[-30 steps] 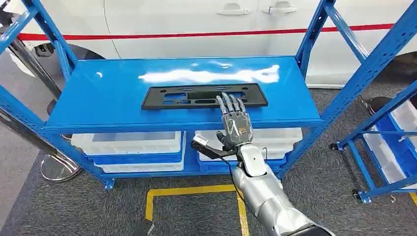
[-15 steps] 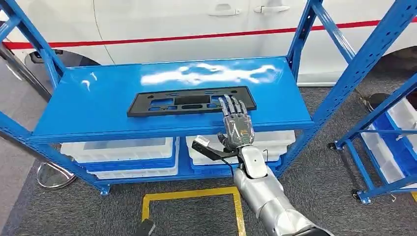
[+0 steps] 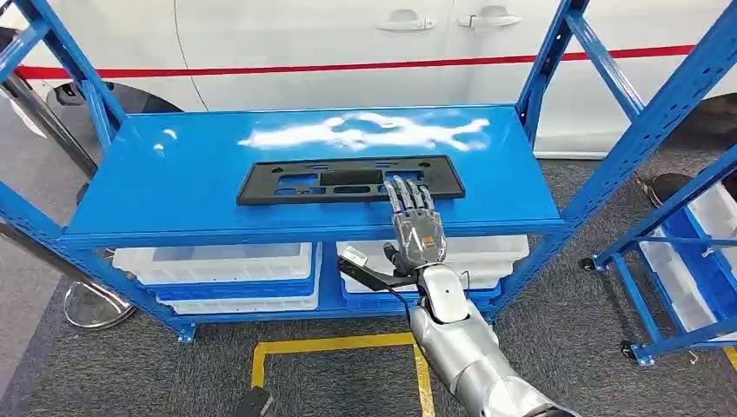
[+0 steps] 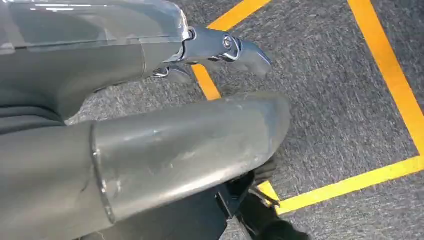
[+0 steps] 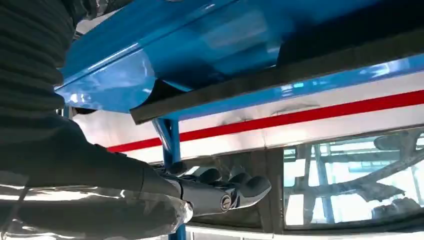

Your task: Take the parts from the cabinet and place them on the table.

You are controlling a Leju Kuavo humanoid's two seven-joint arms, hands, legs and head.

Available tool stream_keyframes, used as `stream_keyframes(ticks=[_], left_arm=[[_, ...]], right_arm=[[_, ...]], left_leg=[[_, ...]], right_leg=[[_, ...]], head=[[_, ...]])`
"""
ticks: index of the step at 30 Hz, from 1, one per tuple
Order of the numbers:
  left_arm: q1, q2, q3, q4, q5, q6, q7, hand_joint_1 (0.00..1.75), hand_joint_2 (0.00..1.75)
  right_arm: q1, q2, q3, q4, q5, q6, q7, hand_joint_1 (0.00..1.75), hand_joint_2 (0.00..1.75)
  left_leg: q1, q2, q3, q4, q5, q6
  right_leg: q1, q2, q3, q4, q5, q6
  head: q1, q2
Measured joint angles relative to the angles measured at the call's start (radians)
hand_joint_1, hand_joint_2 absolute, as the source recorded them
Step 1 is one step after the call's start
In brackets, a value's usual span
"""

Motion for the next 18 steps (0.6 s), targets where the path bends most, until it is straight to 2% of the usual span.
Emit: stream_keyframes(ticks=[1, 2, 4, 6, 7, 9, 10, 11, 12, 13, 15, 16, 17, 18], left_arm=[[-0.002, 0.0, 0.0, 0.0, 0.0, 0.0, 0.0, 0.0, 0.0], [-0.002, 0.0, -0.001, 0.0, 0.0, 0.0, 0.0, 0.0, 0.0], [-0.002, 0.001, -0.001, 0.0, -0.002, 0.0, -0.001, 0.0, 0.0], [-0.003, 0.001, -0.002, 0.0, -0.002, 0.0, -0.001, 0.0, 0.0], [-0.004, 0.0, -0.002, 0.0, -0.002, 0.0, -0.002, 0.0, 0.0], [-0.004, 0.0, -0.003, 0.0, -0.002, 0.0, -0.002, 0.0, 0.0], [-0.003, 0.0, -0.003, 0.0, -0.002, -0.001, -0.002, 0.0, 0.0], [-0.002, 0.0, -0.003, 0.0, -0.002, -0.001, -0.002, 0.0, 0.0], [-0.001, 0.0, -0.003, 0.0, -0.002, -0.001, -0.002, 0.0, 0.0], [-0.002, 0.0, -0.004, 0.0, -0.002, -0.001, -0.002, 0.0, 0.0], [-0.004, 0.001, -0.004, 0.0, -0.002, -0.001, -0.002, 0.0, 0.0], [-0.005, 0.002, -0.004, 0.0, -0.002, -0.001, -0.002, 0.0, 0.0], [-0.008, 0.002, -0.005, 0.0, -0.002, -0.001, -0.002, 0.0, 0.0], [-0.009, 0.002, -0.006, 0.0, -0.002, -0.001, -0.002, 0.0, 0.0]], right_arm=[[-0.001, 0.0, 0.0, 0.0, 0.0, 0.0, 0.0, 0.0, 1.75], [0.0, 0.0, 0.002, 0.0, -0.002, 0.0, 0.0, 0.0, 1.75], [0.002, 0.0, 0.002, 0.0, -0.005, 0.0, 0.0, 0.0, 1.75], [0.0, 0.0, 0.002, 0.0, -0.007, 0.0, 0.0, 0.0, 1.75], [-0.002, 0.0, 0.002, 0.0, -0.008, 0.0, 0.0, 0.0, 1.75], [-0.003, 0.0, 0.002, 0.0, -0.008, 0.0, 0.0, 0.0, 1.75], [-0.002, 0.0, 0.002, 0.001, -0.007, 0.0, 0.0, 0.0, 1.75], [-0.001, 0.0, 0.002, 0.002, -0.007, 0.0, 0.0, 0.0, 1.75], [0.0, 0.0, 0.002, 0.003, -0.007, 0.0, 0.0, 0.0, 1.75], [0.0, 0.0, 0.002, 0.003, -0.007, 0.0, 0.0, 0.0, 1.75], [-0.002, 0.0, 0.002, 0.003, -0.006, 0.0, 0.0, 0.0, 1.75], [-0.002, -0.001, 0.002, 0.003, -0.005, 0.0, 0.0, 0.0, 1.75], [-0.005, -0.002, 0.002, 0.003, -0.005, 0.0, 0.0, 0.0, 1.75], [-0.005, -0.002, 0.002, 0.003, -0.005, 0.0, 0.0, 0.0, 1.75]], left_leg=[[-0.007, -0.001, -0.006, 0.008, -0.005, -0.007], [-0.006, -0.001, -0.006, 0.009, -0.007, -0.011], [-0.004, -0.001, -0.003, 0.005, -0.008, -0.019], [0.0, 0.001, -0.005, 0.02, -0.023, -0.03], [0.0, 0.001, -0.02, 0.059, -0.048, -0.032], [0.001, 0.001, -0.102, 0.225, -0.125, -0.037], [0.001, 0.001, -0.141, 0.297, -0.148, -0.037], [0.001, 0.001, -0.165, 0.333, -0.146, -0.036], [0.0, 0.001, -0.163, 0.317, -0.121, -0.033], [0.0, 0.001, -0.143, 0.264, -0.081, -0.028], [-0.005, 0.001, -0.063, 0.081, 0.024, -0.009], [-0.011, 0.001, -0.042, 0.046, 0.017, 0.0], [-0.014, 0.001, -0.033, 0.023, 0.014, 0.001], [-0.015, 0.001, -0.036, 0.024, 0.009, 0.0]], right_leg=[[0.011, 0.002, 0.007, -0.012, -0.015, -0.004], [0.005, 0.005, 0.004, -0.011, -0.013, -0.013], [0.013, 0.006, 0.004, -0.009, -0.017, -0.024], [0.007, 0.005, 0.012, -0.015, -0.015, -0.041], [0.007, 0.005, 0.015, -0.015, -0.018, -0.047], [0.011, 0.003, 0.018, -0.015, -0.022, -0.055], [0.013, 0.003, 0.019, -0.015, -0.024, -0.057], [0.016, 0.003, 0.02, -0.015, -0.026, -0.059], [0.018, 0.005, 0.023, -0.015, -0.028, -0.06], [0.019, 0.007, 0.028, -0.014, -0.031, -0.059], [0.023, 0.009, 0.042, -0.014, -0.041, -0.056], [0.025, 0.008, 0.044, -0.015, -0.045, -0.052], [0.028, 0.01, 0.04, -0.011, -0.046, -0.048], [0.025, 0.008, 0.037, -0.013, -0.044, -0.043]], head=[[0.0, 0.0], [-0.002, 0.0], [-0.001, 0.0], [-0.001, 0.0], [-0.001, 0.0], [-0.001, 0.0], [-0.001, 0.0], [-0.001, 0.0], [-0.001, 0.0], [-0.001, 0.0], [-0.001, 0.0], [0.0, 0.0], [-0.002, 0.0], [0.0, 0.0]])
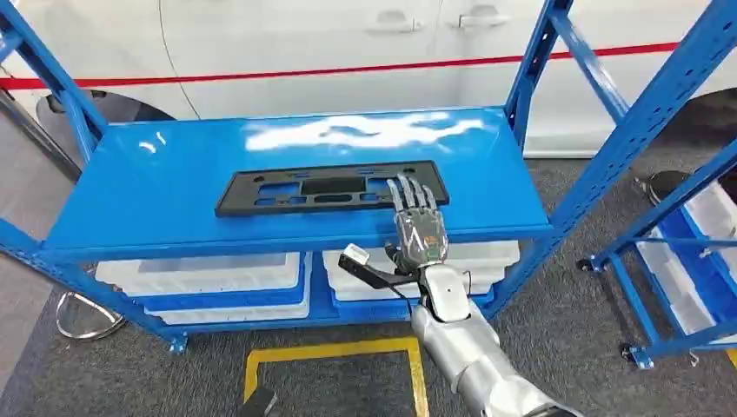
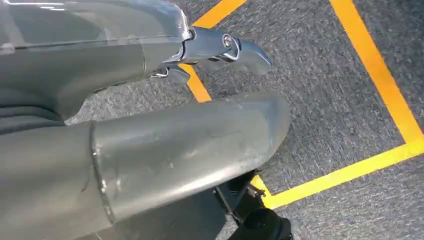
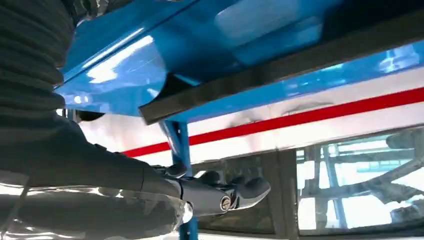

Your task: Take the parts from the cabinet and place them on the table.

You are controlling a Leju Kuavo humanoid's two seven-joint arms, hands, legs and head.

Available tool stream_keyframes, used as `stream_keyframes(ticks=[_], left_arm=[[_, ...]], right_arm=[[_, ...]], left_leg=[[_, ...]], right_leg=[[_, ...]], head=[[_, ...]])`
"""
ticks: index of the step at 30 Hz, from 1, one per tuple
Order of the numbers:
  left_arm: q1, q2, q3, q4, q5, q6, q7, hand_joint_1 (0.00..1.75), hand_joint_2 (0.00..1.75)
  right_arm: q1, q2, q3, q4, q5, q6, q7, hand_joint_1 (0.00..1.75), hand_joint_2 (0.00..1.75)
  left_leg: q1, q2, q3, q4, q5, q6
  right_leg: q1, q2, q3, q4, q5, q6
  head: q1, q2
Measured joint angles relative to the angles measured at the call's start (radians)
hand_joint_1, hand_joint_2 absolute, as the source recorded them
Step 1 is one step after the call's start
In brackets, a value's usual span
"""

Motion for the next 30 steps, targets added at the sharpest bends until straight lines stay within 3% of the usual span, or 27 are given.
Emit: stream_keyframes(ticks=[2, 3, 4, 6, 7, 8, 9, 10, 11, 12, 17, 20, 21, 23, 24, 25, 26, 27, 28, 29, 30], left_arm=[[0.004, 0.0, -0.001, 0.0, -0.001, 0.0, 0.0, 0.0, 0.0], [0.005, -0.002, -0.002, 0.0, -0.001, 0.0, 0.0, 0.0, 0.0], [0.004, -0.002, -0.002, 0.0, -0.001, 0.0, 0.0, 0.0, 0.0], [0.0, -0.003, -0.002, 0.0, 0.0, 0.0, -0.001, 0.0, 0.0], [0.0, -0.003, -0.002, 0.0, 0.001, 0.0, -0.001, 0.0, 0.0], [0.001, -0.003, -0.002, 0.0, 0.001, 0.0, 0.0, 0.0, 0.0], [0.001, -0.003, -0.002, 0.0, 0.002, 0.001, 0.0, 0.0, 0.0], [0.002, -0.003, -0.002, 0.0, 0.002, 0.002, 0.0, 0.0, 0.0], [0.003, -0.003, -0.002, 0.0, 0.002, 0.002, -0.001, 0.0, 0.0], [0.003, -0.005, -0.002, 0.0, 0.002, 0.002, 0.0, 0.0, 0.0], [0.003, -0.005, -0.002, 0.0, 0.002, 0.002, 0.0, 0.0, 0.0], [0.003, -0.005, -0.002, 0.0, 0.002, 0.002, -0.001, 0.0, 0.0], [0.001, -0.005, -0.002, 0.0, 0.007, 0.002, -0.001, 0.0, 0.0], [0.0, -0.005, -0.002, 0.0, 0.015, 0.002, -0.002, 0.0, 0.0], [-0.001, -0.005, -0.002, 0.0, 0.018, 0.002, -0.005, 0.0, 0.0], [0.003, -0.005, -0.002, 0.0, 0.017, 0.002, -0.01, 0.0, 0.0], [0.004, -0.005, -0.002, 0.0, 0.017, 0.002, -0.014, 0.0, 0.0], [0.004, -0.005, -0.002, 0.0, 0.016, 0.002, -0.018, 0.0, 0.0], [0.002, -0.005, -0.002, 0.0, 0.013, 0.002, -0.021, 0.0, 0.0], [0.002, -0.005, -0.002, 0.0, 0.011, 0.002, -0.023, 0.0, 0.0], [-0.001, -0.005, -0.002, 0.0, 0.009, 0.002, -0.027, 0.0, 0.0]], right_arm=[[0.001, 0.0, 0.0, 0.0, 0.0, 0.0, 0.0, 0.0, 1.75], [0.001, 0.0, 0.0, -0.003, 0.0, 0.0, 0.001, 0.0, 1.75], [-0.003, -0.001, 0.0, -0.003, -0.002, 0.0, 0.002, 0.0, 1.75], [-0.005, -0.003, 0.0, -0.003, -0.005, 0.0, 0.002, 0.0, 1.75], [0.001, -0.006, 0.0, -0.003, -0.005, 0.0, 0.002, 0.0, 1.75], [0.007, -0.008, 0.0, -0.003, -0.005, 0.0, 0.002, 0.0, 1.75], [0.01, -0.01, 0.0, -0.003, -0.005, 0.0, 0.002, 0.0, 1.75], [0.011, -0.012, 0.0, -0.003, -0.005, 0.0, 0.002, 0.0, 1.75], [0.01, -0.012, 0.0, -0.003, -0.005, 0.0, 0.002, 0.0, 1.75], [0.009, -0.012, 0.0, -0.005, -0.005, 0.0, 0.002, 0.0, 1.75], [0.009, -0.012, 0.0, -0.005, -0.005, 0.0, 0.002, 0.0, 1.75], [0.009, -0.013, 0.0, -0.006, -0.005, 0.0, 0.002, 0.0, 1.75], [0.008, -0.013, 0.0, -0.006, -0.005, 0.0, 0.002, 0.0, 1.75], [0.012, -0.015, 0.0, -0.008, -0.004, 0.0, 0.003, 0.0, 1.75], [0.009, -0.015, 0.0, -0.012, 0.0, 0.0, 0.003, 0.0, 1.75], [0.015, -0.015, 0.0, -0.013, 0.007, 0.0, 0.003, 0.0, 1.75], [0.015, -0.015, 0.0, -0.013, 0.009, 0.0, 0.002, 0.0, 1.75], [0.015, -0.015, 0.0, -0.013, 0.009, 0.0, 0.002, 0.0, 1.75], [0.014, -0.015, 0.0, -0.013, 0.009, 0.0, 0.002, 0.0, 1.75], [0.014, -0.014, 0.0, -0.013, 0.01, 0.0, 0.002, 0.0, 1.75], [0.012, -0.014, 0.0, -0.013, 0.01, 0.0, 0.002, 0.0, 1.75]], left_leg=[[-0.001, -0.002, 0.002, -0.009, 0.001, 0.003], [0.013, 0.001, 0.013, -0.023, 0.006, 0.009], [0.011, 0.0, 0.019, -0.029, 0.006, 0.011], [0.01, 0.002, 0.021, -0.028, 0.004, 0.019], [0.01, 0.002, 0.023, -0.027, 0.001, 0.022], [0.01, 0.001, 0.024, -0.026, -0.002, 0.022], [0.01, 0.0, 0.026, -0.024, -0.005, 0.021], [0.01, -0.001, 0.029, -0.02, -0.01, 0.019], [0.011, -0.002, 0.034, -0.015, -0.017, 0.017], [0.011, -0.002, 0.037, -0.01, -0.024, 0.014], [0.011, -0.002, 0.037, -0.01, -0.024, 0.014], [0.011, -0.003, 0.039, -0.007, -0.027, 0.012], [0.004, -0.003, 0.033, 0.001, -0.036, 0.002], [0.007, -0.002, 0.036, -0.004, -0.036, -0.011], [0.011, 0.0, 0.015, 0.065, -0.09, -0.029], [0.012, 0.0, -0.115, 0.309, -0.168, -0.038], [0.012, 0.0, -0.101, 0.271, -0.133, -0.036], [0.012, 0.0, -0.068, 0.197, -0.087, -0.032], [0.012, 0.0, -0.025, 0.105, -0.039, -0.027], [0.01, 0.0, 0.014, 0.015, -0.01, -0.019], [0.002, -0.001, 0.026, -0.005, -0.021, -0.015]], right_leg=[[-0.001, -0.002, 0.004, -0.006, -0.002, 0.011], [-0.001, -0.003, 0.004, 0.002, -0.012, 0.016], [0.0, -0.003, -0.006, 0.026, -0.024, 0.023], [-0.004, -0.003, -0.077, 0.157, -0.091, 0.027], [-0.005, -0.003, -0.127, 0.242, -0.12, 0.031], [-0.008, -0.003, -0.157, 0.285, -0.122, 0.034], [-0.012, -0.003, -0.165, 0.282, -0.1, 0.037], [-0.015, -0.004, -0.151, 0.236, -0.057, 0.038], [-0.018, -0.005, -0.116, 0.156, -0.002, 0.038], [-0.02, -0.006, -0.085, 0.089, 0.034, 0.038], [-0.02, -0.006, -0.085, 0.089, 0.034, 0.038], [-0.021, -0.007, -0.069, 0.054, 0.053, 0.037], [-0.014, -0.007, -0.054, 0.021, 0.036, 0.033], [-0.009, -0.003, -0.056, 0.019, 0.034, 0.019], [-0.017, -0.006, -0.037, 0.002, 0.036, -0.007], [-0.013, -0.007, -0.035, 0.003, 0.033, -0.012], [-0.013, -0.006, -0.033, 0.003, 0.032, -0.012], [-0.012, -0.004, -0.031, 0.003, 0.031, -0.011], [-0.012, -0.003, -0.026, 0.003, 0.029, -0.009], [-0.012, -0.004, -0.024, 0.003, 0.027, -0.005], [-0.005, -0.003, -0.026, 0.006, 0.025, 0.0]], head=[[0.0, 0.0], [-0.001, 0.0], [0.001, 0.0], [0.002, 0.0], [0.001, 0.0], [0.001, 0.0], [0.001, 0.0], [0.001, 0.0], [0.001, 0.0], [0.001, 0.0], [0.001, 0.0], [0.001, 0.0], [0.001, 0.0], [0.0, 0.0], [0.0, 0.0], [0.0, 0.0], [0.0, 0.0], [0.0, 0.0], [0.0, 0.0], [0.0, 0.0], [0.0, 0.0]])
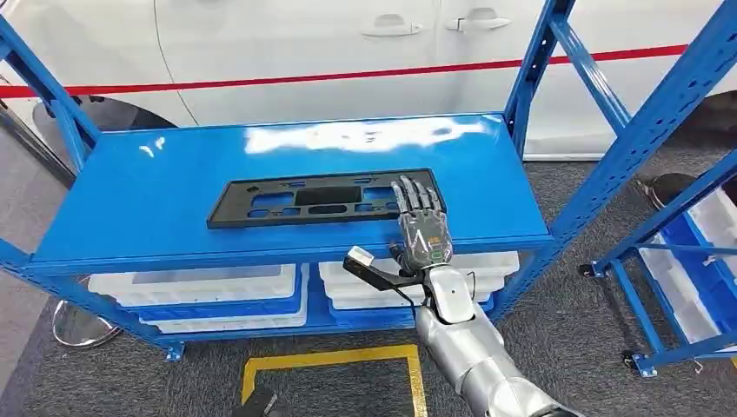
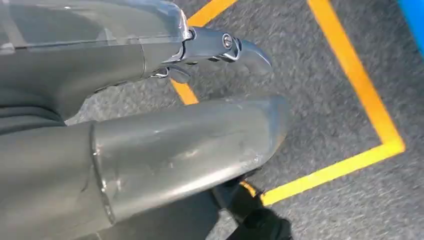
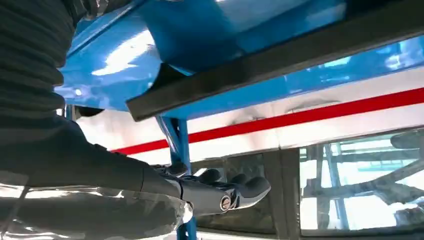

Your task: Take the parts from the cabinet and place them on the table.

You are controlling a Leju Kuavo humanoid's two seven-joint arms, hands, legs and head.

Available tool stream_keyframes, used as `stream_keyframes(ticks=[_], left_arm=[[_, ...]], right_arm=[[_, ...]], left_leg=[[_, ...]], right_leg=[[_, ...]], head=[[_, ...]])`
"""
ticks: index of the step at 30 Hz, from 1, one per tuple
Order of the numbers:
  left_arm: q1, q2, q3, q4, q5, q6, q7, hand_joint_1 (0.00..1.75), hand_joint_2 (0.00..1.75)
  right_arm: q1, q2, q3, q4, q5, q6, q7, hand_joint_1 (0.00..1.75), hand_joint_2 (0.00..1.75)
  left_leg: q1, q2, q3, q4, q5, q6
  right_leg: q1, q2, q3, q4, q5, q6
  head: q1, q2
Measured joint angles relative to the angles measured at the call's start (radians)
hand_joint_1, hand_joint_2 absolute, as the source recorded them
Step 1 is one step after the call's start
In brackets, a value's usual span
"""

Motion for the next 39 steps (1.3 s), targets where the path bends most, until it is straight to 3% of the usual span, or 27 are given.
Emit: stream_keyframes(ticks=[3, 4, 5, 6, 8, 9, 10, 11, 12, 13, 14, 15, 19, 21, 24, 25, 26, 27, 29, 31, 34, 35, 36, 37, 39], left_arm=[[0.003, 0.0, 0.0, 0.0, -0.01, 0.0, -0.005, 0.0, 0.0], [0.003, -0.001, -0.001, 0.0, -0.011, 0.0, -0.006, 0.0, 0.0], [0.003, -0.003, -0.001, 0.0, -0.012, 0.0, -0.007, 0.0, 0.0], [0.002, -0.003, -0.001, 0.0, -0.013, 0.0, -0.008, 0.0, 0.0], [0.001, -0.003, -0.002, 0.0, -0.013, 0.0, -0.008, 0.0, 0.0], [0.003, -0.003, -0.002, 0.0, -0.013, 0.0, -0.008, 0.0, 0.0], [0.004, -0.003, -0.002, 0.0, -0.013, 0.0, -0.008, 0.0, 0.0], [0.005, -0.003, -0.002, 0.0, -0.013, 0.0, -0.008, 0.0, 0.0], [0.006, -0.003, -0.002, 0.0, -0.013, 0.0, -0.008, 0.0, 0.0], [0.006, -0.004, -0.002, 0.0, -0.013, 0.0, -0.009, 0.0, 0.0], [0.005, -0.004, -0.003, 0.0, -0.013, 0.0, -0.009, 0.0, 0.0], [0.005, -0.005, -0.003, 0.0, -0.013, -0.001, -0.01, 0.0, 0.0], [0.004, -0.004, -0.004, 0.0, -0.014, -0.002, -0.011, 0.0, 0.0], [0.004, -0.004, -0.004, 0.0, -0.014, -0.002, -0.012, 0.0, 0.0], [0.006, -0.004, -0.005, 0.0, -0.013, -0.003, -0.013, 0.0, 0.0], [0.008, -0.004, -0.004, 0.0, -0.009, -0.003, -0.016, 0.0, 0.0], [0.01, -0.004, -0.004, 0.0, -0.005, -0.003, -0.02, 0.0, 0.0], [0.01, -0.004, -0.004, 0.0, -0.002, -0.003, -0.024, 0.0, 0.0], [0.007, -0.003, -0.004, 0.0, -0.001, -0.003, -0.027, 0.0, 0.0], [0.005, -0.003, -0.004, 0.0, -0.001, -0.003, -0.027, 0.0, 0.0], [0.009, -0.003, -0.004, 0.0, -0.001, -0.003, -0.028, 0.0, 0.0], [0.009, -0.003, -0.004, 0.0, -0.001, -0.003, -0.028, 0.0, 0.0], [0.008, -0.003, -0.004, 0.0, -0.001, -0.003, -0.028, 0.0, 0.0], [0.006, -0.003, -0.004, 0.0, -0.002, -0.003, -0.028, 0.0, 0.0], [0.007, -0.003, -0.004, 0.0, -0.001, -0.003, -0.028, 0.0, 0.0]], right_arm=[[0.001, 0.001, 0.0, 0.0, 0.0, 0.0, -0.003, 0.0, 1.75], [-0.002, 0.002, 0.0, 0.0, 0.0, 0.0, -0.003, 0.0, 1.75], [-0.001, 0.002, 0.0, -0.001, 0.0, 0.0, -0.005, 0.0, 1.75], [-0.004, 0.002, 0.0, 0.0, 0.0, 0.0, -0.007, 0.0, 1.75], [-0.002, 0.002, 0.0, 0.001, -0.001, 0.0, -0.008, 0.0, 1.75], [0.002, 0.001, 0.0, 0.002, -0.001, 0.0, -0.008, 0.0, 1.75], [0.005, 0.001, 0.0, 0.003, -0.001, 0.0, -0.008, 0.0, 1.75], [0.007, 0.001, 0.0, 0.003, -0.001, 0.0, -0.008, 0.0, 1.75], [0.006, 0.001, 0.0, 0.003, -0.001, 0.0, -0.008, 0.0, 1.75], [0.005, 0.002, 0.0, 0.003, -0.001, 0.0, -0.008, 0.0, 1.75], [0.004, 0.002, 0.0, 0.003, -0.001, 0.0, -0.008, 0.0, 1.75], [0.003, 0.002, 0.0, 0.003, -0.001, 0.0, -0.008, 0.0, 1.75], [0.004, 0.005, 0.001, 0.003, -0.003, 0.0, -0.008, 0.0, 1.75], [0.003, 0.008, 0.001, 0.002, -0.004, 0.0, -0.008, 0.0, 1.75], [0.003, 0.013, 0.005, 0.004, -0.008, 0.0, -0.014, 0.0, 1.75], [0.005, 0.013, 0.006, 0.006, -0.015, 0.0, -0.021, 0.0, 1.75], [0.006, 0.015, 0.007, 0.01, -0.021, 0.0, -0.031, 0.0, 1.75], [0.007, 0.016, 0.01, 0.013, -0.023, 0.0, -0.036, 0.0, 1.75], [0.008, 0.026, 0.017, 0.018, -0.027, 0.0, -0.048, 0.0, 1.75], [0.009, 0.038, 0.028, 0.024, -0.031, 0.0, -0.053, 0.0, 1.75], [0.015, 0.05, 0.042, 0.033, -0.033, 0.0, -0.061, 0.0, 1.75], [0.014, 0.055, 0.045, 0.034, -0.033, 0.0, -0.061, 0.0, 1.75], [0.014, 0.056, 0.047, 0.035, -0.034, 0.0, -0.061, 0.0, 1.75], [0.013, 0.057, 0.05, 0.035, -0.034, 0.0, -0.061, 0.0, 1.75], [0.017, 0.057, 0.053, 0.04, -0.035, 0.0, -0.061, 0.0, 1.75]], left_leg=[[-0.003, -0.002, -0.002, 0.001, 0.002, 0.008], [0.005, -0.003, 0.002, -0.013, 0.009, 0.019], [0.007, -0.001, 0.009, -0.02, 0.015, 0.026], [0.008, 0.0, 0.009, -0.022, 0.016, 0.033], [0.006, 0.001, 0.009, -0.022, 0.015, 0.038], [0.006, 0.001, 0.008, -0.022, 0.014, 0.038], [0.005, 0.0, 0.008, -0.021, 0.013, 0.038], [0.006, -0.001, 0.009, -0.019, 0.012, 0.037], [0.005, -0.002, 0.011, -0.017, 0.008, 0.036], [0.005, -0.003, 0.015, -0.013, 0.004, 0.033], [0.005, -0.003, 0.018, -0.009, -0.002, 0.03], [-0.002, -0.003, 0.014, -0.006, -0.006, 0.024], [-0.001, -0.003, 0.019, -0.01, -0.01, 0.004], [0.002, -0.001, 0.002, 0.036, -0.044, -0.006], [0.009, -0.001, -0.116, 0.258, -0.134, -0.02], [0.01, -0.001, -0.143, 0.298, -0.136, -0.023], [0.011, -0.001, -0.145, 0.288, -0.11, -0.024], [0.012, -0.001, -0.125, 0.232, -0.065, -0.023], [0.013, 0.001, -0.049, 0.057, 0.035, -0.018], [0.005, -0.001, -0.021, -0.002, 0.024, -0.007], [0.002, -0.004, -0.026, 0.002, 0.022, 0.006], [0.014, -0.002, -0.019, -0.012, 0.028, 0.017], [0.011, -0.002, -0.016, -0.016, 0.029, 0.021], [0.011, -0.002, -0.016, -0.016, 0.03, 0.027], [0.009, -0.001, -0.017, -0.015, 0.027, 0.031]], right_leg=[[-0.005, -0.002, 0.002, -0.009, 0.005, 0.017], [0.002, -0.002, 0.004, -0.01, 0.005, 0.025], [-0.004, -0.001, 0.0, 0.006, -0.011, 0.027], [-0.004, -0.002, -0.021, 0.05, -0.044, 0.028], [-0.007, -0.002, -0.088, 0.194, -0.116, 0.035], [-0.007, -0.002, -0.124, 0.264, -0.141, 0.037], [-0.007, -0.002, -0.141, 0.292, -0.137, 0.039], [-0.007, -0.002, -0.132, 0.267, -0.108, 0.039], [-0.007, -0.002, -0.1, 0.2, -0.063, 0.036], [-0.007, -0.003, -0.052, 0.105, -0.012, 0.031], [-0.006, -0.003, -0.012, 0.021, 0.021, 0.025], [0.001, -0.002, 0.003, 0.005, -0.002, 0.021], [-0.001, 0.002, 0.003, -0.011, 0.001, 0.005], [-0.008, -0.002, 0.018, -0.024, 0.002, -0.008], [-0.006, -0.004, 0.021, -0.022, -0.002, -0.015], [-0.006, -0.004, 0.021, -0.021, -0.004, -0.016], [-0.007, -0.003, 0.023, -0.019, -0.007, -0.015], [-0.007, -0.002, 0.025, -0.017, -0.011, -0.014], [-0.007, 0.0, 0.034, -0.012, -0.02, -0.007], [-0.001, 0.001, 0.03, -0.006, -0.026, 0.003], [-0.004, -0.001, 0.032, -0.015, -0.023, 0.019], [-0.002, -0.001, 0.03, -0.01, -0.032, 0.026], [-0.003, -0.002, 0.022, 0.015, -0.051, 0.028], [-0.004, -0.001, -0.005, 0.07, -0.085, 0.03], [-0.006, -0.002, -0.082, 0.223, -0.152, 0.034]], head=[[0.0, 0.0], [0.0, 0.0], [0.0, 0.0], [0.001, 0.0], [0.0, 0.0], [0.001, 0.0], [0.0, 0.0], [0.001, 0.0], [0.0, 0.0], [0.001, 0.0], [0.0, 0.0], [0.0, 0.0], [0.0, 0.0], [0.0, 0.0], [0.0, 0.0], [-0.001, 0.0], [-0.001, 0.0], [-0.001, 0.0], [-0.001, 0.0], [-0.001, 0.0], [-0.001, 0.0], [-0.001, 0.0], [0.0, 0.0], [0.0, 0.0], [0.0, 0.0]])
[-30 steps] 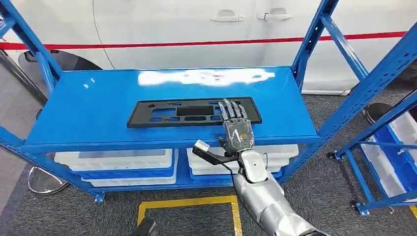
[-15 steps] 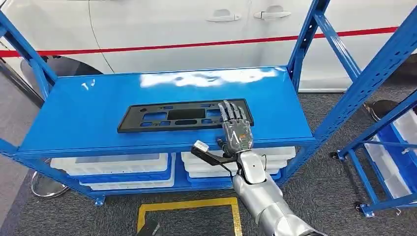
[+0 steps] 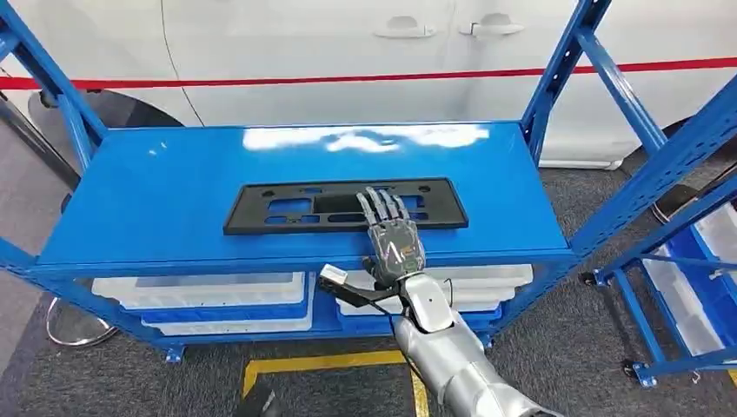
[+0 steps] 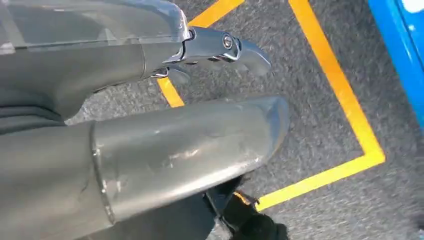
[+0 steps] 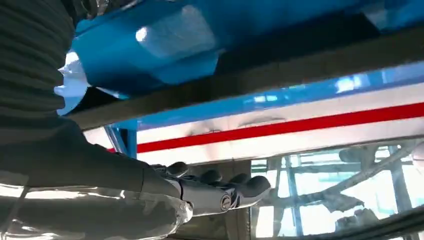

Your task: Take the parts from the cabinet and place them on the table.

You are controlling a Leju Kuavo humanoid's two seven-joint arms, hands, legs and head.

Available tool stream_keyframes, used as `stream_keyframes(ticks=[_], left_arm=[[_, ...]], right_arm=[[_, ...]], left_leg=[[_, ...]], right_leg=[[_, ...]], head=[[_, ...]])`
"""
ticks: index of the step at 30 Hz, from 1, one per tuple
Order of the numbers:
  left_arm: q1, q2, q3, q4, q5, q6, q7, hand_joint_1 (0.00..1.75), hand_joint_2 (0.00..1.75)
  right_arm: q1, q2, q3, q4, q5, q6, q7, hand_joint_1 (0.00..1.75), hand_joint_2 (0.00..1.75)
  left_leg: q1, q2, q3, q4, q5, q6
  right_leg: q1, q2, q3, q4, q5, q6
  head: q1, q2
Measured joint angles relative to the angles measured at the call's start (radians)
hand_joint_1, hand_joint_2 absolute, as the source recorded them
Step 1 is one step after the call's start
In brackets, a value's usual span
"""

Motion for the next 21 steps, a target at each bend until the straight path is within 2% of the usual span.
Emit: stream_keyframes(ticks=[1, 2, 3, 5, 6, 7, 9, 10, 11, 12, 13, 15, 16, 17, 18, 19, 20, 21], left_arm=[[0.001, 0.0, 0.0, 0.0, 0.0, 0.0, 0.0, 0.0, 0.0], [0.001, 0.0, 0.0, 0.0, 0.0, 0.0, 0.0, 0.0, 0.0], [0.002, 0.0, 0.0, 0.0, 0.0, 0.0, 0.0, 0.0, 0.0], [0.001, 0.0, 0.0, 0.0, 0.0, 0.0, 0.0, 0.0, 0.0], [0.002, 0.0, 0.0, 0.0, 0.0, 0.0, 0.0, 0.0, 0.0], [0.0, 0.0, 0.0, 0.0, 0.0, 0.0, 0.0, 0.0, 0.0], [0.002, 0.0, 0.0, 0.0, 0.0, 0.0, -0.002, 0.0, 0.0], [0.002, 0.0, 0.0, 0.0, 0.0, 0.0, -0.003, 0.0, 0.0], [0.001, 0.0, 0.0, 0.0, 0.0, 0.0, -0.005, 0.0, 0.0], [0.001, 0.001, 0.0, 0.0, -0.002, 0.0, -0.008, 0.0, 0.0], [0.001, 0.0, 0.0, 0.0, -0.002, 0.0, -0.009, 0.0, 0.0], [0.002, 0.001, 0.0, 0.0, -0.005, 0.0, -0.013, 0.0, 0.0], [0.004, 0.001, 0.0, 0.0, -0.005, 0.0, -0.014, 0.0, 0.0], [0.006, 0.001, 0.0, 0.0, -0.005, 0.0, -0.015, 0.0, 0.0], [0.006, 0.001, 0.0, 0.0, -0.004, 0.0, -0.016, 0.0, 0.0], [0.006, 0.002, 0.0, 0.0, -0.003, 0.0, -0.016, 0.0, 0.0], [0.006, 0.003, 0.0, 0.0, -0.002, 0.001, -0.017, 0.0, 0.0], [0.005, 0.004, 0.0, 0.0, -0.002, 0.001, -0.017, 0.0, 0.0]], right_arm=[[0.003, 0.0, 0.001, 0.003, 0.0, 0.0, 0.0, 0.0, 1.75], [0.006, 0.0, 0.002, 0.005, 0.0, 0.0, 0.0, 0.0, 1.75], [0.007, 0.0, 0.003, 0.006, 0.0, 0.0, 0.0, 0.0, 1.75], [0.005, 0.0, 0.004, 0.006, 0.0, 0.0, 0.0, 0.0, 1.75], [0.004, 0.0, 0.005, 0.006, -0.002, 0.0, -0.003, 0.0, 1.75], [0.004, 0.002, 0.005, 0.006, -0.006, 0.0, -0.008, 0.0, 1.75], [0.005, 0.005, 0.011, 0.008, -0.013, 0.0, -0.015, 0.0, 1.75], [0.004, 0.008, 0.015, 0.009, -0.015, 0.0, -0.019, 0.0, 1.75], [0.003, 0.013, 0.022, 0.009, -0.016, 0.0, -0.022, 0.0, 1.75], [0.003, 0.019, 0.031, 0.01, -0.016, 0.0, -0.023, 0.0, 1.75], [0.001, 0.027, 0.042, 0.011, -0.018, 0.0, -0.023, 0.0, 1.75], [0.001, 0.035, 0.067, 0.016, -0.023, 0.0, -0.022, 0.0, 1.75], [0.002, 0.037, 0.077, 0.019, -0.025, 0.0, -0.022, 0.0, 1.75], [0.003, 0.037, 0.087, 0.023, -0.027, 0.0, -0.018, 0.0, 1.75], [0.003, 0.039, 0.098, 0.026, -0.033, 0.0, -0.014, 0.0, 1.75], [0.002, 0.041, 0.107, 0.028, -0.035, 0.0, -0.013, 0.0, 1.75], [0.002, 0.043, 0.114, 0.029, -0.038, 0.0, -0.01, 0.0, 1.75], [0.001, 0.045, 0.118, 0.029, -0.041, 0.0, -0.01, 0.0, 1.75]], left_leg=[[-0.001, 0.0, 0.0, 0.001, -0.001, 0.001], [-0.002, 0.0, 0.0, 0.003, -0.002, 0.002], [-0.002, -0.001, 0.001, 0.005, -0.004, 0.001], [-0.002, -0.003, 0.004, 0.012, -0.01, -0.003], [-0.002, -0.003, 0.003, 0.014, -0.014, -0.006], [-0.009, -0.003, -0.001, 0.019, -0.015, -0.011], [-0.008, -0.003, 0.001, 0.012, -0.014, -0.02], [-0.008, -0.002, 0.004, 0.008, -0.014, -0.027], [-0.01, -0.002, 0.006, 0.008, -0.02, -0.035], [-0.005, -0.001, 0.001, 0.029, -0.032, -0.04], [-0.004, 0.0, -0.02, 0.075, -0.06, -0.043], [0.0, 0.0, -0.1, 0.234, -0.128, -0.051], [0.0, 0.0, -0.136, 0.297, -0.145, -0.054], [0.0, 0.0, -0.15, 0.315, -0.137, -0.055], [0.0, 0.0, -0.141, 0.287, -0.107, -0.055], [0.0, 0.0, -0.11, 0.217, -0.059, -0.052], [0.0, 0.001, -0.06, 0.117, -0.004, -0.047], [-0.001, 0.002, -0.025, 0.037, 0.02, -0.041]], right_leg=[[0.0, 0.0, -0.03, 0.053, -0.01, 0.001], [0.0, 0.0, -0.038, 0.057, 0.006, 0.0], [0.0, 0.0, -0.022, 0.016, 0.043, -0.002], [0.001, 0.0, 0.055, -0.15, 0.138, -0.012], [0.003, 0.0, 0.082, -0.213, 0.145, -0.019], [0.01, 0.0, 0.088, -0.227, 0.141, -0.02], [0.011, 0.003, 0.086, -0.225, 0.141, -0.023], [0.012, 0.003, 0.087, -0.227, 0.141, -0.029], [0.003, 0.004, 0.096, -0.24, 0.145, -0.036], [0.001, 0.003, 0.104, -0.247, 0.145, -0.042], [0.0, 0.002, 0.107, -0.248, 0.144, -0.048], [0.001, 0.0, 0.111, -0.247, 0.139, -0.054], [0.002, -0.001, 0.112, -0.245, 0.136, -0.054], [0.002, 0.0, 0.114, -0.244, 0.132, -0.053], [0.002, 0.0, 0.118, -0.242, 0.128, -0.052], [0.002, 0.002, 0.125, -0.24, 0.119, -0.05], [0.002, 0.002, 0.136, -0.239, 0.11, -0.046], [0.002, 0.002, 0.145, -0.24, 0.103, -0.043]], head=[[0.0, 0.0], [0.0, 0.0], [0.0, 0.0], [0.0, 0.0], [0.0, 0.0], [0.0, 0.0], [0.0, 0.0], [0.0, 0.0], [0.0, 0.0], [0.0, 0.0], [-0.001, 0.0], [0.0, 0.0], [0.0, 0.0], [0.0, 0.0], [0.0, 0.0], [0.0, 0.0], [-0.001, 0.0], [0.0, 0.0]])
